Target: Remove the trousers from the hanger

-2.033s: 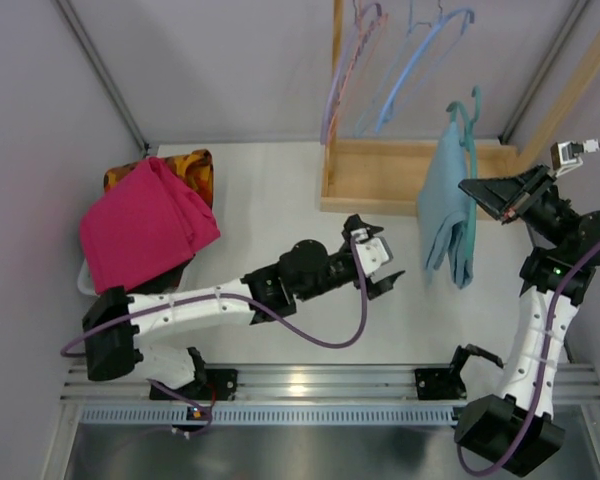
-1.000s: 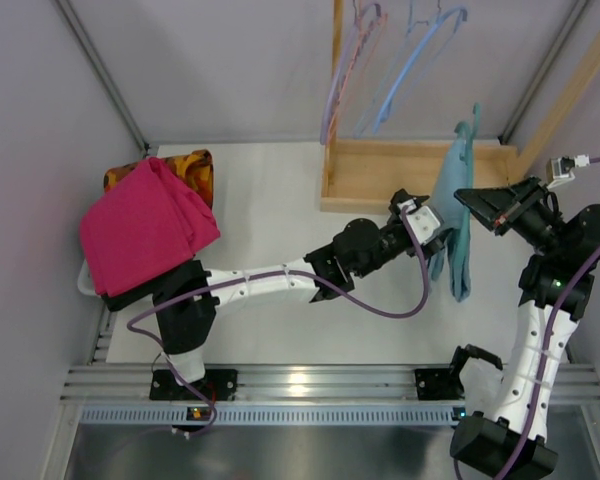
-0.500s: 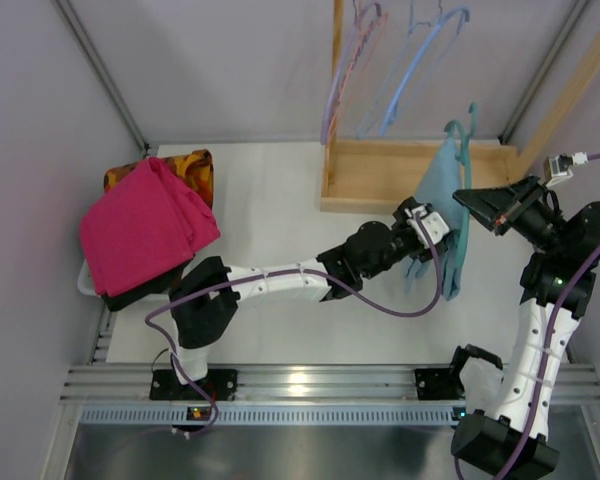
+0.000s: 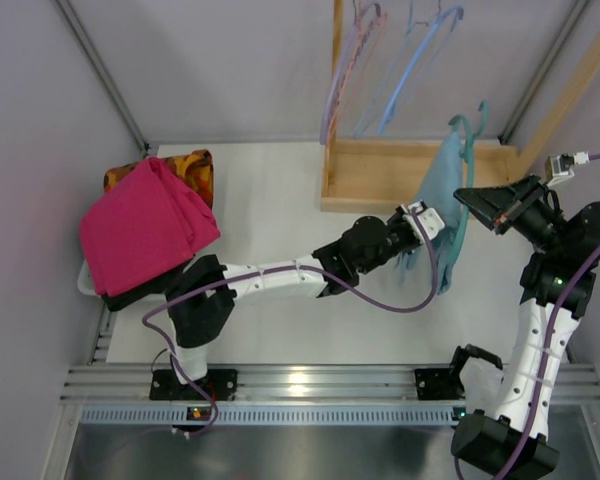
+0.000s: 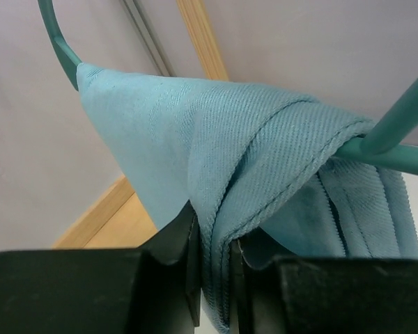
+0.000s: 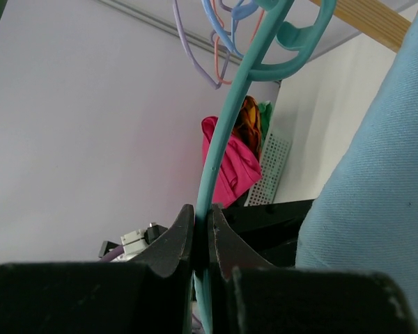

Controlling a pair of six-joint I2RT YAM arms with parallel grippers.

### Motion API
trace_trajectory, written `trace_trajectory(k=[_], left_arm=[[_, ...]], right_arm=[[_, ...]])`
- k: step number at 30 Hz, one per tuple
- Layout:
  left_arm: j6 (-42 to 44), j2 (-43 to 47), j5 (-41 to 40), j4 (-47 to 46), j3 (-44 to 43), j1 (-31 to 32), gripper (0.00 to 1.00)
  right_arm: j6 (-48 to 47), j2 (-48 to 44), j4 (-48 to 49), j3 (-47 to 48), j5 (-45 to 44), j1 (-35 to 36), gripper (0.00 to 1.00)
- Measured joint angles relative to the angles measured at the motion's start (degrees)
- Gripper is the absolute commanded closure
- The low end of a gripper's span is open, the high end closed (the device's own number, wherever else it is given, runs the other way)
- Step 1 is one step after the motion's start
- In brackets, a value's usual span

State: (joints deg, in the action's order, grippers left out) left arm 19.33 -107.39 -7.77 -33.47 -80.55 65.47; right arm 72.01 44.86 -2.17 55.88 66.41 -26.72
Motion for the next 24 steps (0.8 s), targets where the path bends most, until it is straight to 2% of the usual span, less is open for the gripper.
trace_trajectory(k=[9, 18, 24], left_arm=[[-1.11, 1.33, -0.85, 4.94, -0.98, -1.27, 1.0], [-6.64, 3.78, -3.06, 18.18, -10.34, -4.04, 1.0], [-10.34, 7.26, -3.15, 23.17, -14.91, -5.62, 1.0]], right_arm=[[-3.21, -0.44, 1.4, -5.6, -0.11, 0.0, 1.0], [-8.98, 4.48, 2.54, -9.55, 1.22, -0.85, 1.0], [-11.34, 7.76, 4.11, -14.6, 4.28, -4.72, 1.0]])
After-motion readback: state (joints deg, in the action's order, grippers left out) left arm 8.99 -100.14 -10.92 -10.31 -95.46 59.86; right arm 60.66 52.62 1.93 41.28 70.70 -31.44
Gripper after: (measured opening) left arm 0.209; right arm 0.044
